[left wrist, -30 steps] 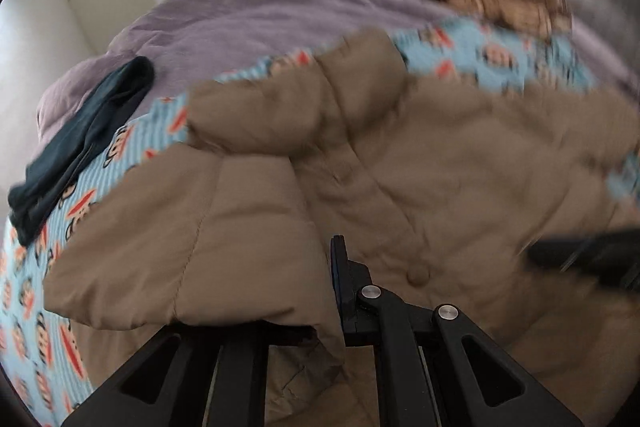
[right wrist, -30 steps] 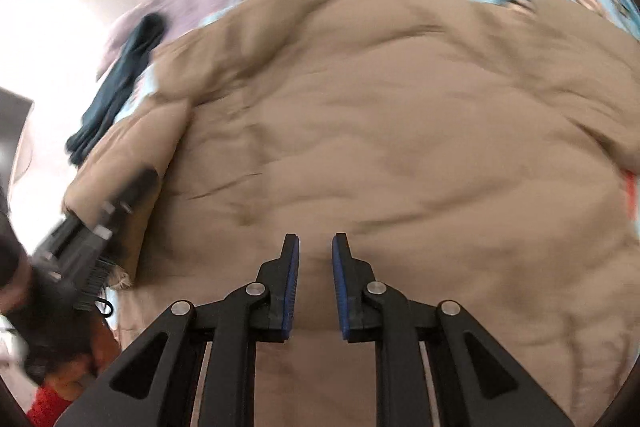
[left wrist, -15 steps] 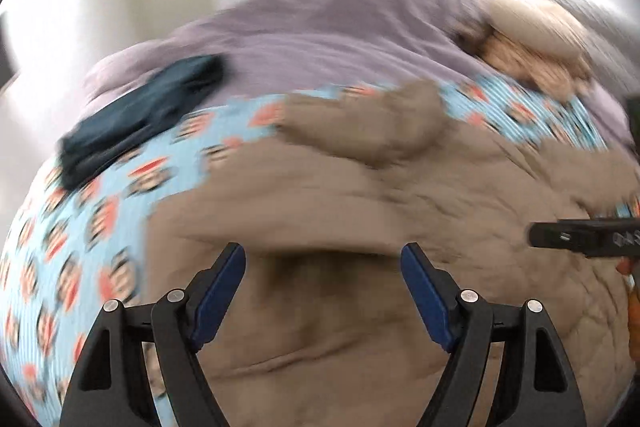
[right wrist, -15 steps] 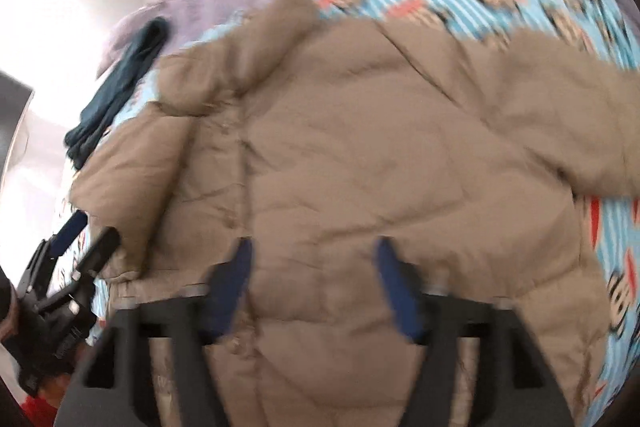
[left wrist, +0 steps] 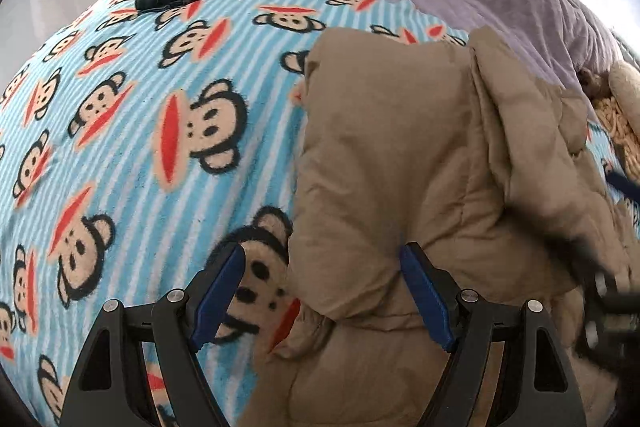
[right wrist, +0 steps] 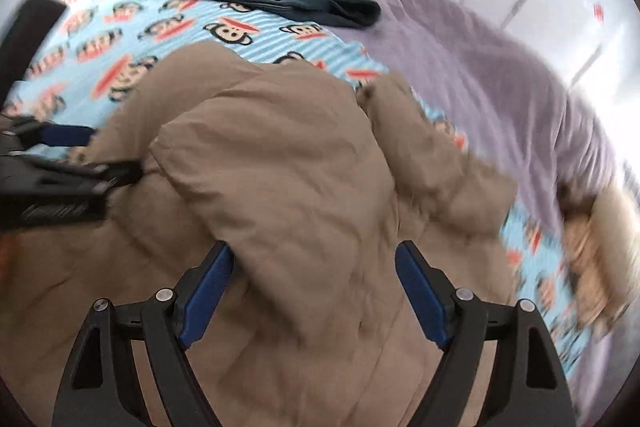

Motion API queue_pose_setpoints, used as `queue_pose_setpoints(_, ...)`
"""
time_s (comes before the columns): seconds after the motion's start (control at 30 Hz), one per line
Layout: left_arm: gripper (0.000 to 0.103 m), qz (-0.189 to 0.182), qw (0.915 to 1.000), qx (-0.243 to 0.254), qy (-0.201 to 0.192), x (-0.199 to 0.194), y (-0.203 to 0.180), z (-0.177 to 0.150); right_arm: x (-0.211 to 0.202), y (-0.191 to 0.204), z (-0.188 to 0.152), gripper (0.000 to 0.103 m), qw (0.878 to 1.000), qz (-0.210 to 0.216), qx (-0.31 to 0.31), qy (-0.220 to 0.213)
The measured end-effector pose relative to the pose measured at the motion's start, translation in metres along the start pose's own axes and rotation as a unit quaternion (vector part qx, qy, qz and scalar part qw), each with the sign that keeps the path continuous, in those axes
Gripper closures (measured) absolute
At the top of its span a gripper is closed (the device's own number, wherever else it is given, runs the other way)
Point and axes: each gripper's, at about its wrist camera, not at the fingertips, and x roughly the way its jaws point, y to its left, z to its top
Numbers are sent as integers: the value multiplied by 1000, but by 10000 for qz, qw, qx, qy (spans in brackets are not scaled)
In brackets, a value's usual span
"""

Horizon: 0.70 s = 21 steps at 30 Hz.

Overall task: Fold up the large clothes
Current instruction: 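Lift the grasped side and fold it over the jacket's middle with both grippers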

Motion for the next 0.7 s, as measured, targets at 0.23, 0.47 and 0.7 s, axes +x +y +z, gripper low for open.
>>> queue_pose_setpoints(0.23,22,-1088,9934,-329,142,-6,23,32,17,-101,-19,20,9575,126,2877,181)
queue_pose_setpoints(0.47,28,-1903,9721,-1221,625,42,56,89,44,-152,-82,20,8742,1415,4596,674)
queue_pose_setpoints(0.7,73,-1169,9930,138,-106,11,2,98,50,-172,-112,94,8091,1932,5518,593)
